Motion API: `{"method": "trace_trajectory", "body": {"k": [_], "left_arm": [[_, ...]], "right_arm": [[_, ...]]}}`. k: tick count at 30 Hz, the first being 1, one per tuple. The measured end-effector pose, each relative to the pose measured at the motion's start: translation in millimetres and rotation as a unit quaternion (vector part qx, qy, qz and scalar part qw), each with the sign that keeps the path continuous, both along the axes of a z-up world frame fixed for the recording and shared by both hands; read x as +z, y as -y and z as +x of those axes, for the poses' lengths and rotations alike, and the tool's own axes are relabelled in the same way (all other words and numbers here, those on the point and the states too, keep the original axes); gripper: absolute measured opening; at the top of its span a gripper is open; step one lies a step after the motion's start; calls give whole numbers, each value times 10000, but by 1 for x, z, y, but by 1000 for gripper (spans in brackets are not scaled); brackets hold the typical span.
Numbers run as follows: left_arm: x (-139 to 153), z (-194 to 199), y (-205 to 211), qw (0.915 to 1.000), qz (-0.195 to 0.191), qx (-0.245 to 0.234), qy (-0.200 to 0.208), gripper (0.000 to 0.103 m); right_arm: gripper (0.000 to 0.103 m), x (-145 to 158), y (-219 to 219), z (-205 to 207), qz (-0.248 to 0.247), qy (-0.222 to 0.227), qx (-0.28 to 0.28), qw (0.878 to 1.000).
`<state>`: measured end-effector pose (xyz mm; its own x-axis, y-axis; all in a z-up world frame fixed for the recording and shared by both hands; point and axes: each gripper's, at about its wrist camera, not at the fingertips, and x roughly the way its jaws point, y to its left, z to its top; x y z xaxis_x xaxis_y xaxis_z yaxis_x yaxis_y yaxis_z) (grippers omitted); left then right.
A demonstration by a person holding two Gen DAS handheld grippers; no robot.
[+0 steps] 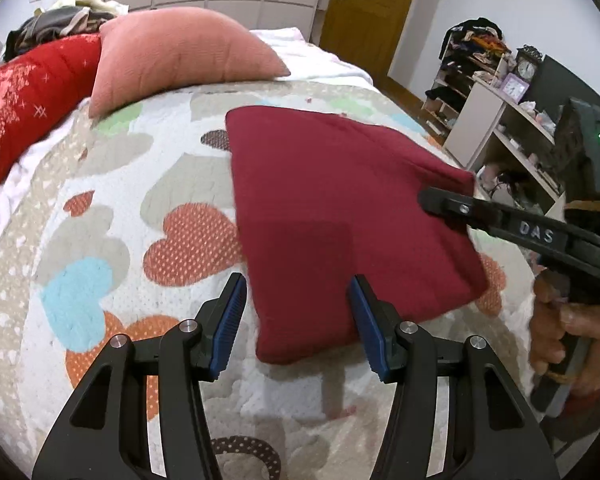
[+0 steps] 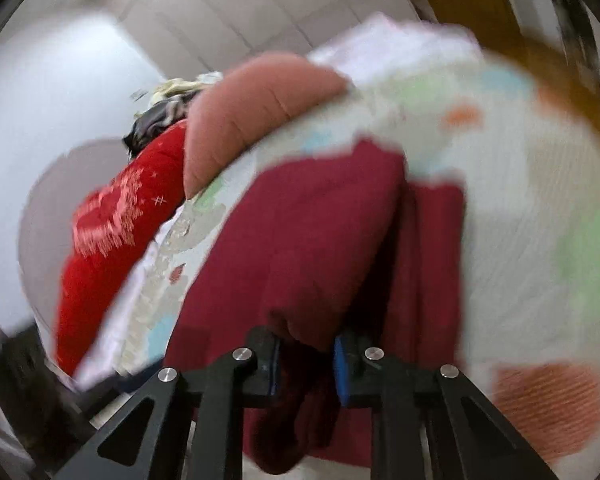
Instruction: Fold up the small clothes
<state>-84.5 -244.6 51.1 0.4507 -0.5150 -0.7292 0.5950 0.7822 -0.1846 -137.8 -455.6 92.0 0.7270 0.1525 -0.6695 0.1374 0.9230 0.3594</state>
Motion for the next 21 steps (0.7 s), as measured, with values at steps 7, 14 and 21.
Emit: {"method": "trace_trajectory", "body": {"k": [7,14,21], "left_arm": [[-29,8,13,9992,180,76,-344,57],[-8,11,9,9994,236,227,65,57],[-10,34,19,9991,258,325,14,57]], "right_arm": [[22,-28,22,9,-205,-599,-231,9977],[35,20,29,-35,-203,111,-554,9982],[35,24,3,-4,-861,169,-275,9958]]}}
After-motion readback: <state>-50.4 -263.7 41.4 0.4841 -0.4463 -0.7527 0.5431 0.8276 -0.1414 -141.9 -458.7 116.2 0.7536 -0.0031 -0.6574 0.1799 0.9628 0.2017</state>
